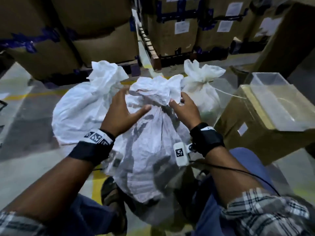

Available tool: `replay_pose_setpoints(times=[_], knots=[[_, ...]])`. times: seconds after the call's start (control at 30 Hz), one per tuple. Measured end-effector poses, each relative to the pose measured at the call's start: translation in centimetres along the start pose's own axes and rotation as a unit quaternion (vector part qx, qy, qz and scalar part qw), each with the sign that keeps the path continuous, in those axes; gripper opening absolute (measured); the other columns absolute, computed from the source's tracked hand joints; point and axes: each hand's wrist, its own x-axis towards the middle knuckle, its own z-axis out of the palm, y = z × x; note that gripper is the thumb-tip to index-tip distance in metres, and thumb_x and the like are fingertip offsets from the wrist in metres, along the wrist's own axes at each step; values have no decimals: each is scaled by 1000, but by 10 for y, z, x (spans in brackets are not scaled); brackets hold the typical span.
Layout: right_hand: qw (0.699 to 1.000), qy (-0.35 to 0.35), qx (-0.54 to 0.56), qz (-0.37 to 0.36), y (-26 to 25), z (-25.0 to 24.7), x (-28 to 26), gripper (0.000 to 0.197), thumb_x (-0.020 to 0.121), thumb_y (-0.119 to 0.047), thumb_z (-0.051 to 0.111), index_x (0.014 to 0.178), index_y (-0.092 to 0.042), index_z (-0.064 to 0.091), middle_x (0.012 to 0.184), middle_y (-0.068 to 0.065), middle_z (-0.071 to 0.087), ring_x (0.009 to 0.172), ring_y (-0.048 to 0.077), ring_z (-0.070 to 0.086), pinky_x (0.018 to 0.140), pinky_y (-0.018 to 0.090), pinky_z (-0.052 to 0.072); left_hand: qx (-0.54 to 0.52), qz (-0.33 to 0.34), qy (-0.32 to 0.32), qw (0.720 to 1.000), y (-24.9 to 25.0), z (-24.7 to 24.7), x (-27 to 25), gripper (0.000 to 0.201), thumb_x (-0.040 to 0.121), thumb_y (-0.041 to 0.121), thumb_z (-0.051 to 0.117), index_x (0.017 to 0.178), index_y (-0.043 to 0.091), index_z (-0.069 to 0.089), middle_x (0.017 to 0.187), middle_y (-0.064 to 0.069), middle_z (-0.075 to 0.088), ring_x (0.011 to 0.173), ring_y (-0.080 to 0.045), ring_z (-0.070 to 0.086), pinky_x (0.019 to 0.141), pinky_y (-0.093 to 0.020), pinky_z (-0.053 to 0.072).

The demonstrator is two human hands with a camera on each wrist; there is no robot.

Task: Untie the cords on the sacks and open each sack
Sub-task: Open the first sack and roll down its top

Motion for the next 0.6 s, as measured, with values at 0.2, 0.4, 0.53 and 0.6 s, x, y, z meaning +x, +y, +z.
replay_pose_setpoints(times=[0.2,0.4,0.53,0.6], knots=[[992,-106,-18,-61,-1,28,0,42,92,-58,57,125,-32,55,114,-9,67,106,9,63,88,28,49,-19,-66,-56,996,-44,26,-16,98,69,68,79,148,30,36,124,7,66,109,-9,61,91,-31,51],[976,-130,-130,-117,11,33,11,66,77,-42,81,132,-25,50,115,-9,64,110,16,62,83,27,45,68,0,-32,997,-46,32,-9,31,84,39,73,110,24,67,66,14,54,78,-21,63,64,-29,40],[978,-50,-162,-125,12,32,21,63,76,-41,83,127,-19,55,116,1,71,108,23,65,80,27,46,60,-8,35,998,-52,14,-9,25,77,42,75,86,32,54,58,12,51,59,-8,51,53,-30,35],[981,-37,-149,-120,11,21,26,64,72,-45,84,123,-25,51,106,3,72,99,26,66,77,35,52,41,-15,80,996,-57,4,-10,30,75,41,76,80,29,49,60,15,53,53,-4,46,51,-30,36]])
